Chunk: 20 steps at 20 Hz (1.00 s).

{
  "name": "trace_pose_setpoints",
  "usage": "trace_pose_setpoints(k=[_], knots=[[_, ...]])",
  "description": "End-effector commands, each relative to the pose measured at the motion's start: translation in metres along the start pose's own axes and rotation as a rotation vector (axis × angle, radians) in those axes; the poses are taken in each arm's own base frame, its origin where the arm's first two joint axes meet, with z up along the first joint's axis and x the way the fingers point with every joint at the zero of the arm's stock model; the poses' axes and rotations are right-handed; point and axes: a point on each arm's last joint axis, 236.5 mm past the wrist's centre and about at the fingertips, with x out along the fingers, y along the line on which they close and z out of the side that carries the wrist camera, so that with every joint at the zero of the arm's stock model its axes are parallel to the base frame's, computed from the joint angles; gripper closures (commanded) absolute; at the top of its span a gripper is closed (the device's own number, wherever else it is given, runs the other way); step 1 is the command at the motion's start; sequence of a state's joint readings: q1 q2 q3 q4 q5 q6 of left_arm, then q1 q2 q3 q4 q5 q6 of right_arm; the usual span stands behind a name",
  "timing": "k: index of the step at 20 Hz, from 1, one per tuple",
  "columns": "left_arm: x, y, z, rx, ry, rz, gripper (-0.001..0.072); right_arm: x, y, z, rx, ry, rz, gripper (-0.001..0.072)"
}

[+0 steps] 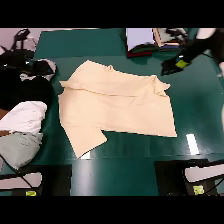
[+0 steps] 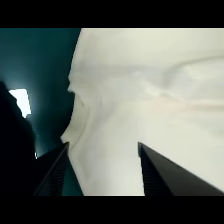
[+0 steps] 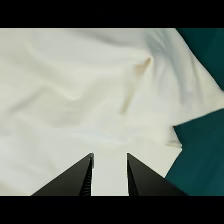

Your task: Fold the shirts.

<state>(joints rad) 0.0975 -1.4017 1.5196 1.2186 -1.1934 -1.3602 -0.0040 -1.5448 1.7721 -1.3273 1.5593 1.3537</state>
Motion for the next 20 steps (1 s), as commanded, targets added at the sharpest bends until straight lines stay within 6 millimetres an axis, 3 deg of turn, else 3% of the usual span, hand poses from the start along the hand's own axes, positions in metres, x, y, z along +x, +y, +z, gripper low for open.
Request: trace_pose_setpoints(k=[1,2,4,5,7,8,9,10,12,17,19,20], knots=[[-0.025,0.013,-0.039,-0.061,0.043,0.009,0.019,-0.023,-0.024,-0.05,0.154,-0.009,0.102,0.0444],[-0.024,0.011,-0.059,-0.071,0.069,0.007,0.019,-0.021,-0.034,-0.079,0.236,0.012,0.123,0.0439],[-0.019,0.001,-0.101,-0.101,0.124,-0.02,0.019,-0.006,-0.053,-0.145,0.404,0.078,0.139,0.0176],[-0.015,-0.004,-0.117,-0.121,0.141,-0.041,0.019,0.006,-0.058,-0.178,0.496,0.111,0.153,0.0137],[-0.007,-0.009,-0.143,-0.153,0.168,-0.06,0.019,0.032,-0.058,-0.232,0.65,0.159,0.184,0.014],[-0.003,-0.01,-0.153,-0.164,0.184,-0.065,0.019,0.047,-0.052,-0.254,0.704,0.173,0.212,0.018],[0.0,-0.011,-0.161,-0.174,0.199,-0.071,0.019,0.058,-0.046,-0.272,0.738,0.19,0.227,0.0225],[0.003,-0.012,-0.165,-0.183,0.209,-0.077,0.019,0.069,-0.039,-0.287,0.768,0.212,0.237,0.0225],[0.004,-0.013,-0.164,-0.19,0.199,-0.082,0.019,0.086,-0.027,-0.305,0.801,0.241,0.253,0.0225],[0.005,-0.012,-0.161,-0.189,0.186,-0.079,0.019,0.11,-0.005,-0.306,0.786,0.286,0.306,0.0231],[0.005,-0.011,-0.161,-0.189,0.187,-0.077,0.019,0.12,-0.002,-0.303,0.745,0.297,0.288,0.0285],[0.005,-0.011,-0.161,-0.187,0.188,-0.076,0.019,0.123,-0.003,-0.299,0.722,0.285,0.272,0.0389]])
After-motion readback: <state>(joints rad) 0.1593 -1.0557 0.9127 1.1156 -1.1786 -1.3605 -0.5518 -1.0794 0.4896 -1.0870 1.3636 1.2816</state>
